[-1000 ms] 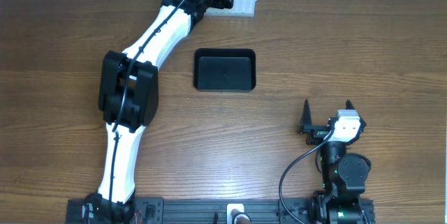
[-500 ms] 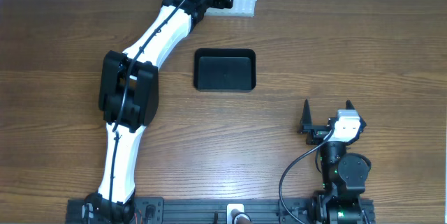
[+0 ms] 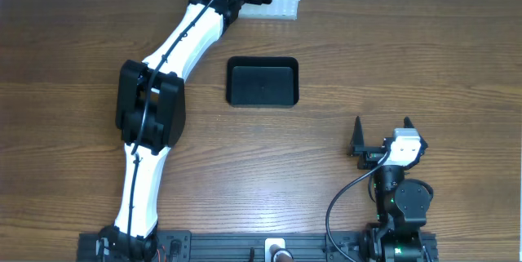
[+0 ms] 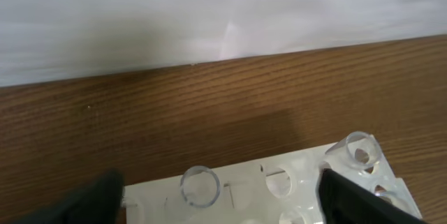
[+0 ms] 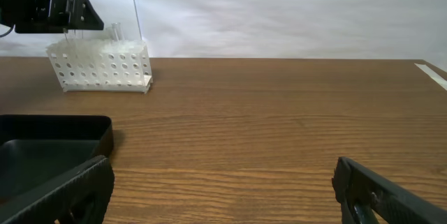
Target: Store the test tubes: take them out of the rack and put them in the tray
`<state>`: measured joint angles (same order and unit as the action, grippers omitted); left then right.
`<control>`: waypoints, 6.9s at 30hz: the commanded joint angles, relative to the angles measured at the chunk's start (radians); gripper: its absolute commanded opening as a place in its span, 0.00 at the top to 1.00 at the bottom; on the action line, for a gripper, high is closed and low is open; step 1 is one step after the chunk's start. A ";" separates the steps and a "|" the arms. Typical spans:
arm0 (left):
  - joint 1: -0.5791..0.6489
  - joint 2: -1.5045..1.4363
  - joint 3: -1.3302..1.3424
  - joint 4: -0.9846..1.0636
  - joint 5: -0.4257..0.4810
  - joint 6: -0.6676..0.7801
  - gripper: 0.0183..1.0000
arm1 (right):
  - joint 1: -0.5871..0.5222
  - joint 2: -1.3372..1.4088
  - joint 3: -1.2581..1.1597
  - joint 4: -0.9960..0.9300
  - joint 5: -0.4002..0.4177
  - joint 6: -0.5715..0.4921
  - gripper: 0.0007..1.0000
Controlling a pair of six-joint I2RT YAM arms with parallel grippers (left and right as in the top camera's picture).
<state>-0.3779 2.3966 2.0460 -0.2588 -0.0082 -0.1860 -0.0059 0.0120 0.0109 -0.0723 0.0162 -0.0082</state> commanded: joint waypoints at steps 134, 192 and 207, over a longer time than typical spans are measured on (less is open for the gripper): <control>-0.021 -0.301 0.023 -0.235 -0.146 -0.013 0.96 | 0.002 -0.007 -0.005 -0.003 -0.008 -0.008 0.01; -0.042 -0.013 0.332 -1.268 0.114 -0.249 0.94 | 0.002 -0.007 -0.005 -0.003 -0.008 -0.008 0.01; -0.044 0.060 0.339 -1.215 0.120 -0.249 0.93 | 0.002 -0.007 -0.005 -0.003 -0.008 -0.008 0.01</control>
<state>-0.4187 2.4332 2.3627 -1.4807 0.1017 -0.4244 -0.0059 0.0120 0.0109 -0.0723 0.0162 -0.0086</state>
